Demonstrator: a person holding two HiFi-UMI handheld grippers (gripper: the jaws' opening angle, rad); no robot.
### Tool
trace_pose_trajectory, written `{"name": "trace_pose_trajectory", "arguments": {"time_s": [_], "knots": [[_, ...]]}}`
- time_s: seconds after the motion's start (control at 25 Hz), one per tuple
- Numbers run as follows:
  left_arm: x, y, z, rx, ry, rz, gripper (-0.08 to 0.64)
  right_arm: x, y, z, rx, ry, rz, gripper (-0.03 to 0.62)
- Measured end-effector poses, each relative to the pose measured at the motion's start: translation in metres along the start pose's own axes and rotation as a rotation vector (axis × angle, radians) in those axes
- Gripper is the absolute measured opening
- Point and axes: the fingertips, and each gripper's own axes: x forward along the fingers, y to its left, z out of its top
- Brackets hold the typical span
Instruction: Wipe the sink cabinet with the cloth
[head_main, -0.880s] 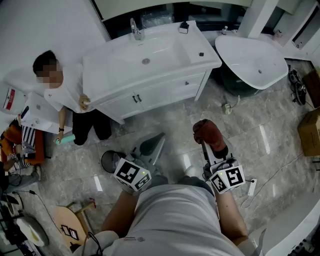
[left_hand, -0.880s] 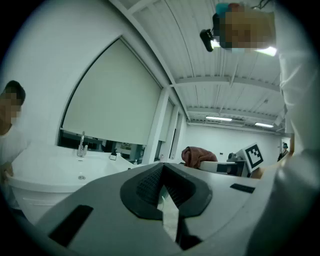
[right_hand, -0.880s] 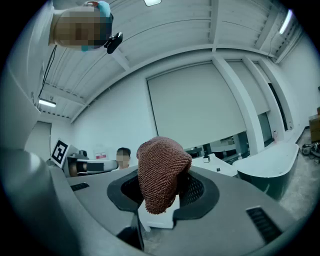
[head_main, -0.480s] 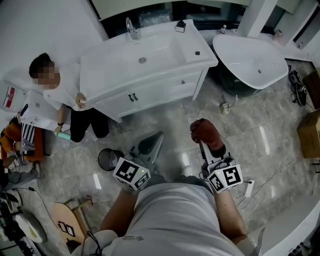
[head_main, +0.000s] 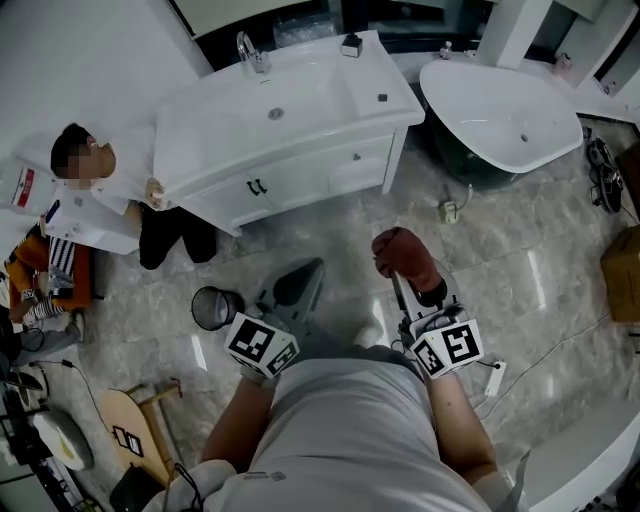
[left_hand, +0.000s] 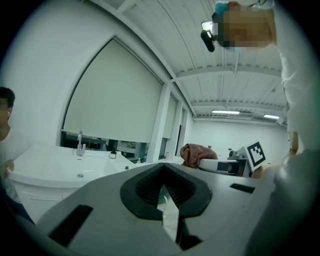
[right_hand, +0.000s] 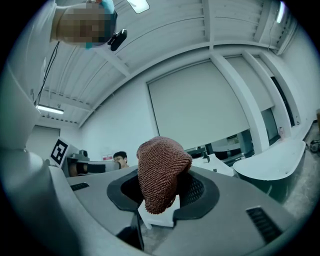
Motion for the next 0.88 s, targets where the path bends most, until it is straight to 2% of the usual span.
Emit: {"name": "trace_pose_trajectory", "arguments": {"time_s": [0.2,0.44,0.64,0.88], "knots": [[0.01,-0.002,-0.006,-0.006,0.012,0.023,0.012,-0.001,-0.018,-0.009,0.051,0.019,0.002,0.152],[0.03,0.017,-0.011,-0.026,0.013,0.03,0.012,0.017,-0.032,-0.016,0.056,0.046,0.006,0.152],[0.046,0.046,-0.012,-0.048,0.012,0.033,0.012,0.048,-0.038,-0.023,0.059,0.079,0.011,0.152],[0.064,0.103,-0.013,-0.075,0.035,0.041,0.012,0.106,-0.045,-0.033,0.075,0.119,0.005,0.152]]}}
